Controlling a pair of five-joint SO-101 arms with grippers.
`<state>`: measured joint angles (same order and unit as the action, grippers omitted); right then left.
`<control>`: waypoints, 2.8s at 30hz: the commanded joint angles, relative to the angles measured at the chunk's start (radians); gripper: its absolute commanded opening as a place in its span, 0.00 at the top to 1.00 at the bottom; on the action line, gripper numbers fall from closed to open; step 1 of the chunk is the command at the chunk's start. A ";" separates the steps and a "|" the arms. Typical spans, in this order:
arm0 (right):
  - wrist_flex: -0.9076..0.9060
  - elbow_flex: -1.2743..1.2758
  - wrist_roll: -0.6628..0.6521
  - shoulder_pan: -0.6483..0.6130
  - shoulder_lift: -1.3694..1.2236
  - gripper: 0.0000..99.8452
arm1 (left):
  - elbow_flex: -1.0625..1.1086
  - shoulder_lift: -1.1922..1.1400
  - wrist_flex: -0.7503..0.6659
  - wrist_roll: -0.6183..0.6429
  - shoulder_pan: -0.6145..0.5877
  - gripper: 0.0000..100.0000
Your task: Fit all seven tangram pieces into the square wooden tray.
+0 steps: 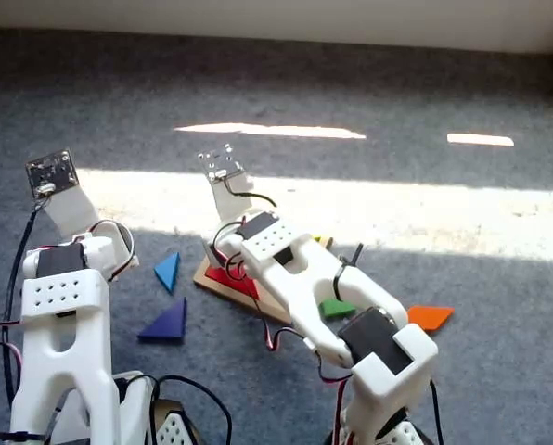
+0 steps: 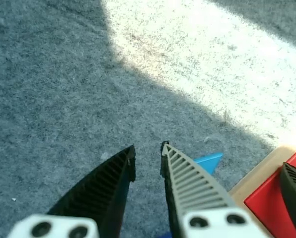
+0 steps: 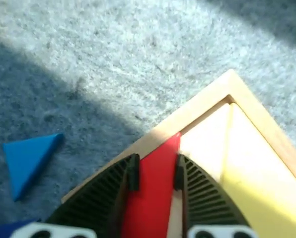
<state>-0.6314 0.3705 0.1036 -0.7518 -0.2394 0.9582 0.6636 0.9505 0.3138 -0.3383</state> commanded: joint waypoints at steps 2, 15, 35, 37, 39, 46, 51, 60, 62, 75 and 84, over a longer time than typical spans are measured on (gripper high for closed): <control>0.013 -0.024 -0.040 0.031 -0.030 0.89 | -0.002 0.024 -0.012 0.008 -0.016 0.90; -0.323 -0.203 -0.046 0.074 -0.010 0.89 | -0.002 0.024 -0.012 0.008 -0.013 0.90; -0.328 -0.206 -0.158 0.074 -0.018 0.99 | -0.002 0.021 -0.012 0.006 -0.013 0.90; -0.328 -0.203 -0.158 0.079 0.030 0.99 | -0.002 0.021 -0.012 0.006 -0.013 0.90; -0.351 -0.202 -0.158 0.087 0.067 0.99 | -0.002 0.021 -0.012 0.006 -0.013 0.90; -0.427 -0.199 -0.160 0.137 0.124 0.99 | -0.002 0.021 -0.014 0.006 -0.013 0.90; -0.503 -0.199 -0.161 0.202 0.174 0.99 | -0.002 0.021 -0.014 0.006 -0.013 0.90; -0.659 -0.197 -0.298 0.346 0.206 0.99 | -0.002 0.019 -0.015 0.006 -0.013 0.90; -0.687 -0.199 -0.315 0.363 0.213 0.99 | -0.002 0.019 -0.015 0.006 -0.013 0.90; -0.699 -0.228 -0.313 0.179 0.323 0.99 | -0.002 0.019 -0.015 0.006 -0.013 0.90; -0.466 -0.183 -0.206 0.013 0.206 0.99 | -0.002 0.021 -0.015 0.006 -0.013 0.90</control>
<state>-1.1638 0.1910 -0.1174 -0.7012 0.0015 0.9582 0.6636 0.9505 0.3138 -0.3383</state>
